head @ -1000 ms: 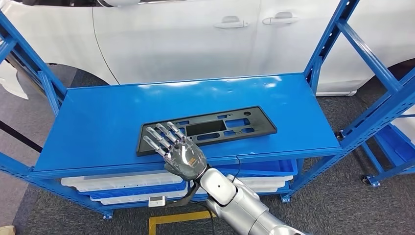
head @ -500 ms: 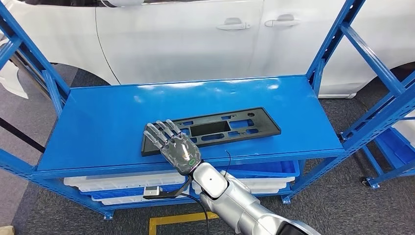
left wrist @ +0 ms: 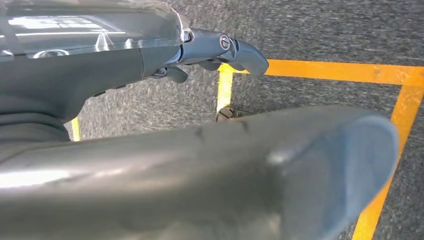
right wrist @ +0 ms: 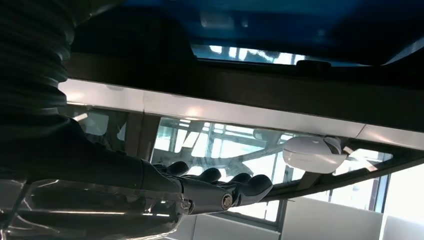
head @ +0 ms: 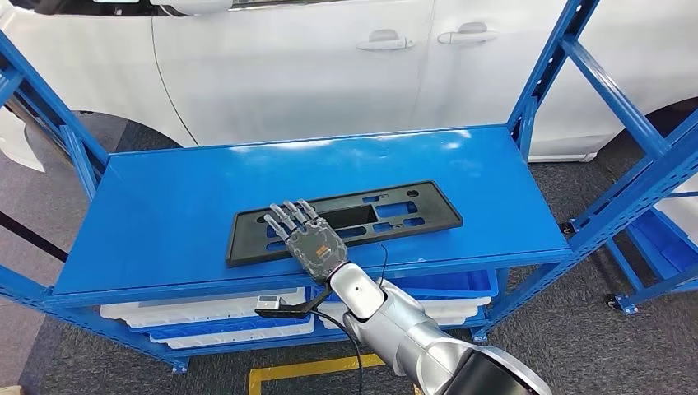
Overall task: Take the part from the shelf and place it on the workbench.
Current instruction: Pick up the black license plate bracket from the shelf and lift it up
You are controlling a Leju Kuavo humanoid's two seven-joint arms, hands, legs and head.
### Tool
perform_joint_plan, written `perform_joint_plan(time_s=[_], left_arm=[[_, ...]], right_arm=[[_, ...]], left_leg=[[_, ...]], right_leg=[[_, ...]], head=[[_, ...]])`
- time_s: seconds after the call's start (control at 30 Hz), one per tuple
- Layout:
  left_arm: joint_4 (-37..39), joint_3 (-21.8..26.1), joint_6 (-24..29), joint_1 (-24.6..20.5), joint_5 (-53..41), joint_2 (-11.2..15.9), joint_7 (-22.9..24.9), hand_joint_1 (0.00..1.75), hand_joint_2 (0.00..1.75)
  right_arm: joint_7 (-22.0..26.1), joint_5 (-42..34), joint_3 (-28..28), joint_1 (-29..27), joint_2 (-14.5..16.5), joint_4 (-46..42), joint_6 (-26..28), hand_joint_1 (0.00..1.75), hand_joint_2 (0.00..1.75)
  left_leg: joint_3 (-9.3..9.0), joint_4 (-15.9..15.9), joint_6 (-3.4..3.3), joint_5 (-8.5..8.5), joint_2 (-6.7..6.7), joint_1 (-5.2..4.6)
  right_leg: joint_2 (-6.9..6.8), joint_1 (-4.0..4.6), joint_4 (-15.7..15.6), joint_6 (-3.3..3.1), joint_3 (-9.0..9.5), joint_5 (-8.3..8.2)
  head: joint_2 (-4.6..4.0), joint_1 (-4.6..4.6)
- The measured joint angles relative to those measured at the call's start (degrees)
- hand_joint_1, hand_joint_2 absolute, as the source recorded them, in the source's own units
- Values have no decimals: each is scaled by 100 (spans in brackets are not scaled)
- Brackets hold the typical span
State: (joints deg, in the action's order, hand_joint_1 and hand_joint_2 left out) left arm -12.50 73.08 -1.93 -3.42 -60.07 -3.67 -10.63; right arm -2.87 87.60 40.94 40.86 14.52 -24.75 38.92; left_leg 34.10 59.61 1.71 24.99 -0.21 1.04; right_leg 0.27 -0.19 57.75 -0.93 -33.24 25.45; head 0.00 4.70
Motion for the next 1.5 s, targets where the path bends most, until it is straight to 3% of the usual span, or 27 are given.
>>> perform_joint_plan(time_s=[0.1,0.17,0.23,0.3,0.33,0.37,0.43,0.47,0.5,0.57,0.6,0.67,0.7,0.8,0.83,0.87,0.9,0.97,1.03,1.13,1.2,1.23,1.33,1.37,1.4,1.43,1.5], left_arm=[[0,-1,-5,-2,-11,4,-5,0,0],[0,-2,-5,0,-22,4,-8,0,0],[0,-2,-3,-8,-25,5,-11,0,0],[0,-2,6,-11,-25,8,-14,0,0],[0,-2,10,-9,-25,8,-15,0,0],[0,-2,13,-6,-25,8,-17,0,0],[0,-2,14,-4,-25,8,-23,0,0],[1,-2,13,-5,-25,5,-26,0,0],[1,-2,12,-5,-26,3,-28,0,0],[1,-2,9,-4,-30,-2,-31,0,0],[1,-2,6,-3,-32,-1,-32,0,0],[1,-2,-3,-2,-42,8,-37,0,0],[0,-2,-11,-3,-48,11,-40,0,0],[0,-2,-34,-2,-70,16,-56,0,0],[0,-2,-40,4,-79,17,-62,0,0],[0,-2,-46,9,-88,22,-67,0,0],[0,-2,-51,11,-95,29,-71,0,0],[1,-2,-59,4,-98,44,-82,0,0],[1,-2,-65,-6,-98,50,-100,0,0],[0,-2,-66,-6,-95,50,-120,0,0],[0,-2,-63,-11,-93,50,-139,0,0],[0,-2,-62,-14,-93,50,-163,0,0],[0,-1,-69,-9,-95,51,-357,0,0],[0,-1,-76,-4,-95,51,-434,0,0],[0,0,-84,-1,-95,52,-495,0,0],[0,0,-91,0,-95,52,-539,0,0],[1,-1,-99,-2,-95,47,-596,0,87]], right_arm=[[-123,89,-12,48,1,82,-63,0,175],[-287,171,-15,99,0,136,-167,0,175],[-435,203,-17,159,-7,201,-269,0,175],[-622,205,-15,187,-21,273,-401,0,175],[-759,198,-15,203,-35,308,-500,0,175],[-908,185,-19,234,-54,341,-614,0,175],[-1145,140,-49,340,-113,399,-867,0,175],[-1209,114,-79,403,-149,426,-981,23,175],[-1243,89,-110,458,-179,450,-1069,63,175],[-1287,55,-172,518,-232,490,-1172,149,175],[-1320,45,-200,531,-258,506,-1205,170,175],[-1393,25,-262,550,-313,536,-1278,175,175],[-1421,16,-293,559,-333,551,-1310,175,175],[-1467,3,-385,561,-396,607,-1394,175,175],[-1476,5,-409,561,-420,625,-1415,175,175],[-1482,12,-429,563,-439,640,-1435,175,175],[-1485,22,-446,562,-453,655,-1452,175,175],[-1483,51,-469,566,-470,678,-1476,175,175],[-1468,81,-487,588,-483,690,-1499,175,175],[-1409,127,-507,622,-489,692,-1516,175,175],[-1375,166,-525,624,-489,692,-1508,175,175],[-1364,184,-539,622,-489,694,-1503,175,175],[-1345,220,-578,613,-490,706,-1478,175,175],[-1338,228,-590,610,-490,712,-1464,175,175],[-1329,233,-604,610,-491,716,-1451,175,175],[-1317,237,-620,612,-491,719,-1440,175,175],[-1287,242,-646,628,-491,719,-1429,175,175]], left_leg=[[-63,-169,-123,-4,-13,-27],[-69,-192,-201,-23,-7,-16],[-71,-210,-268,-37,3,-12],[-65,-207,-300,-35,7,-30],[-67,-206,-305,-33,7,-40],[-73,-204,-308,-31,5,-49],[-98,-203,-310,-27,0,-71],[-107,-198,-305,-21,-3,-89],[-110,-195,-291,-18,-6,-102],[-107,-193,-243,-14,-9,-110],[-108,-200,-213,-17,-8,-105],[-86,-135,-159,44,-1,-98],[-21,22,-131,153,2,-95],[448,1060,-47,681,4,-48],[575,1339,-23,762,4,-29],[610,1422,-5,736,4,-14],[524,1258,7,595,5,1],[125,455,13,223,6,23],[-138,-104,-41,55,-5,14],[-148,-170,-163,45,-12,-7],[-148,-197,-241,12,-7,4],[-142,-209,-273,-3,-5,9],[-99,-207,-313,-19,-4,-14],[-96,-205,-317,-20,-6,-23],[-100,-203,-317,-19,-8,-32],[-110,-203,-315,-17,-11,-40],[-118,-189,-297,-3,-17,-66]], right_leg=[[5,12,10,94,-18,2],[2,-4,130,158,-62,99],[-1,-17,666,201,-305,413],[-2,-17,1451,219,-685,746],[-3,-17,1680,218,-800,787],[-3,-15,1687,207,-808,714],[-3,1,1064,145,-504,330],[-8,20,641,99,-296,169],[-16,37,308,65,-138,57],[-27,67,35,26,-21,14],[-26,65,20,15,-22,-4],[-26,26,-36,-27,1,-46],[-27,2,-66,-47,11,-67],[-32,-14,-82,-71,3,-86],[-33,-15,-78,-70,-1,-85],[-34,-17,-74,-65,0,-84],[-33,-22,-68,-55,5,-80],[-27,-22,-39,-10,7,-62],[-10,-6,-5,56,-16,-54],[8,-3,-11,156,-35,-72],[5,-19,149,215,-103,53],[2,-27,405,237,-223,209],[-1,-35,1556,266,-787,710],[-1,-35,1723,261,-876,715],[-1,-34,1649,246,-846,603],[-1,-27,1372,220,-713,414],[-3,6,553,132,-318,42]], head=[[0,0],[0,0],[0,0],[0,0],[0,0],[0,0],[0,0],[0,0],[0,0],[0,0],[0,0],[0,1],[0,1],[0,0],[0,1],[0,1],[0,1],[0,1],[0,0],[0,0],[0,-1],[0,-1],[0,0],[0,0],[0,0],[0,0],[0,-1]])
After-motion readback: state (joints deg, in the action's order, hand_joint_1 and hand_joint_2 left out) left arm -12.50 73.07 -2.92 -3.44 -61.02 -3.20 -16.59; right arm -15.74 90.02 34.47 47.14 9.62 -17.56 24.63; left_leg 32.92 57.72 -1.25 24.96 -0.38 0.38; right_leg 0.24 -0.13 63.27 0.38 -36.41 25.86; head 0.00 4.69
